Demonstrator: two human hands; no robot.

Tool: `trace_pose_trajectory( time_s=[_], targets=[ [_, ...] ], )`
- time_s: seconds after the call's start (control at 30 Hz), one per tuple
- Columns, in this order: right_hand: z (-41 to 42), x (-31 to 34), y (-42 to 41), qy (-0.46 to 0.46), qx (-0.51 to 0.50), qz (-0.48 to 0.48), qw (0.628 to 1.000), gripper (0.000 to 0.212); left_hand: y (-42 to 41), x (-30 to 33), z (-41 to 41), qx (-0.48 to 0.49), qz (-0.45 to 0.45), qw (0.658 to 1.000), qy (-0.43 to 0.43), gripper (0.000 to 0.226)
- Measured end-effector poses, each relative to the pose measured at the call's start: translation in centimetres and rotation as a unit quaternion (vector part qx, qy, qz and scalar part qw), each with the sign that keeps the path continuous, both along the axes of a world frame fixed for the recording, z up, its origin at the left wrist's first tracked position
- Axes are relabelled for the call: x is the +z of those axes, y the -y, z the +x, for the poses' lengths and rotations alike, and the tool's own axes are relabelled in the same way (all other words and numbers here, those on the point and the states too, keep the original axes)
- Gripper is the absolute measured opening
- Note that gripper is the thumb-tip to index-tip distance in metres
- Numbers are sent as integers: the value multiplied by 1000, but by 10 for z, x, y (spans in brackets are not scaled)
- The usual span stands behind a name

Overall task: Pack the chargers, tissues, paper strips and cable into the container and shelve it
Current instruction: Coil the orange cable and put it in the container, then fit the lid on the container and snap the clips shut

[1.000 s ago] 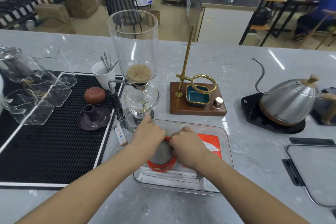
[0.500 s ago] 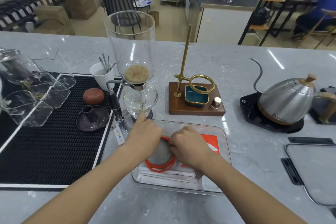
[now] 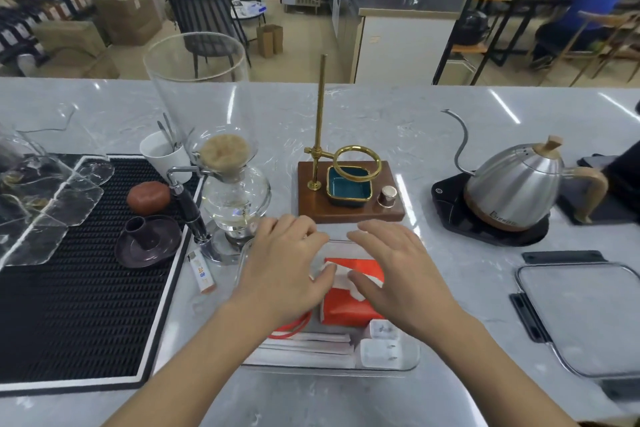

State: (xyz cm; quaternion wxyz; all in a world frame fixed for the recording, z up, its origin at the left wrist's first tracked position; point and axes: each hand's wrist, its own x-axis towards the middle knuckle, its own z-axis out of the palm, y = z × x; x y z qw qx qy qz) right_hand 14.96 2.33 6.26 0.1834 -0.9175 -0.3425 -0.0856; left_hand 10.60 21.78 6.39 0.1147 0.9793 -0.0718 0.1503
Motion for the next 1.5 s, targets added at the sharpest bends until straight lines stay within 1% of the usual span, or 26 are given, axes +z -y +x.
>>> trace_pose_trajectory(
  time_s=[0.1, 0.23, 0.33, 0.43, 0.7, 0.97, 1.1, 1.37, 1.5],
  targets=[
    [-1, 2, 26, -19, -29, 1, 999, 57, 20, 4, 5, -20, -16, 1000, -2, 41],
    [-3, 2, 56, -30, -65, 10, 997, 61, 45, 4, 8, -16, -36, 999, -35, 55],
    [-3, -3, 82, -36, -86, 13, 996, 66, 69, 5, 11, -19, -55, 996, -68, 62],
    [-4, -7, 112, -48, -104, 23, 993, 67, 94, 3, 17, -29, -62, 994, -86, 67],
    [-2, -15, 201, -70, -135, 21, 988, 66, 174, 2, 31, -59, -75, 990, -102, 67],
    [-1, -20, 274, -87, -155, 46, 983, 63, 242, -14, 40, -83, -78, 985, -129, 69],
    [-4, -28, 311, -112, -180, 47, 976, 67, 270, -27, 43, -102, -89, 981, -140, 70],
    [-10, -51, 373, -161, -217, 40, 962, 72, 316, -50, 46, -149, -74, 972, -168, 72],
    [-16, -66, 399, -186, -213, 10, 959, 80, 333, -65, 48, -165, -71, 965, -192, 76]
  ],
)
